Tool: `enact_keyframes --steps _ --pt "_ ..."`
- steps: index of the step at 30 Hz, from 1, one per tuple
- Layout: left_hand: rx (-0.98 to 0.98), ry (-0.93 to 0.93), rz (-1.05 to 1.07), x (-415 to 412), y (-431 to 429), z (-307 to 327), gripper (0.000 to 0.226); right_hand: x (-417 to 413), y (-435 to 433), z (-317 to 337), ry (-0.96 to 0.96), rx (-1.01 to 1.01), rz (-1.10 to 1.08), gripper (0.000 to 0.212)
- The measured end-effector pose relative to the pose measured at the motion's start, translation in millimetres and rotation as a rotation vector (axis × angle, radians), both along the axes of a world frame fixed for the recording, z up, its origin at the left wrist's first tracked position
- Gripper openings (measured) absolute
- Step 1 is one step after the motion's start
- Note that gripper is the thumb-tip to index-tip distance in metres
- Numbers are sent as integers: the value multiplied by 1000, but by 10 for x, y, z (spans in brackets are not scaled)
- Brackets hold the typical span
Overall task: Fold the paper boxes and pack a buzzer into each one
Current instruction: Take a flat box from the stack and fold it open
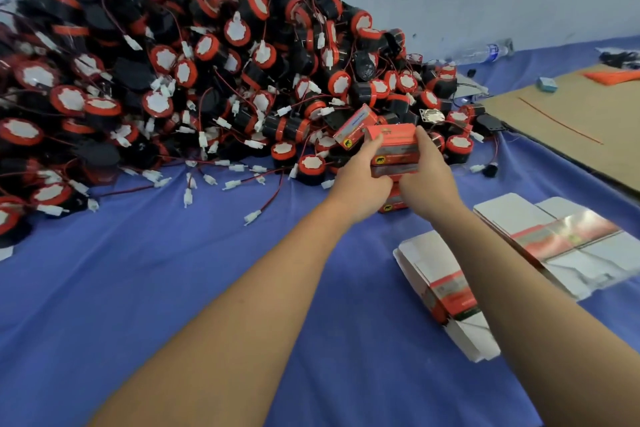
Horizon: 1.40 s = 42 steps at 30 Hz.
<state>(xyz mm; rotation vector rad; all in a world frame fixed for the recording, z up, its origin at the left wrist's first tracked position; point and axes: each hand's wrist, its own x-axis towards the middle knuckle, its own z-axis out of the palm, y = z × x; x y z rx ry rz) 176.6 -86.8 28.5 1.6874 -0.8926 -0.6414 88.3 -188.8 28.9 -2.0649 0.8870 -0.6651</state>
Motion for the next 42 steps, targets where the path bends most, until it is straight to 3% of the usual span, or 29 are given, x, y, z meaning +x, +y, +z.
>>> enact_keyframes --steps 3,6,9,12,15,18,24,31,34,37,42 --pt "-4 -51 -54 67 12 31 79 -36 -15 8 76 22 26 93" --pt "-92 -162 43 -25 133 112 77 -280 79 86 -20 -26 -75 99" --pt "-186 -79 365 -482 398 12 38 -838 231 66 -183 33 -242 80" --pt "-116 98 390 -1135 678 -241 11 -1388 652 -57 -69 16 -347 47" --pt "-8 141 310 -1626 754 -500 22 -1601 1080 -228 55 -119 -383 32" --pt "24 112 336 -1815 770 -582 26 -1654 1244 -370 121 -178 -409 31" --pt "23 166 342 -1839 787 -557 17 -1748 1325 -467 173 -202 -427 29" --pt "-40 384 330 -1803 817 -558 11 -1845 1351 -390 243 -153 -452 43" --pt "-113 516 319 -1761 869 -530 7 -1904 1326 -313 277 -124 -446 61" --pt "-136 488 314 -1703 973 -514 4 -1974 1279 -216 247 -113 -382 79" --pt "-237 410 331 -1590 1250 -411 5 -2011 1350 -107 61 -130 -307 88"
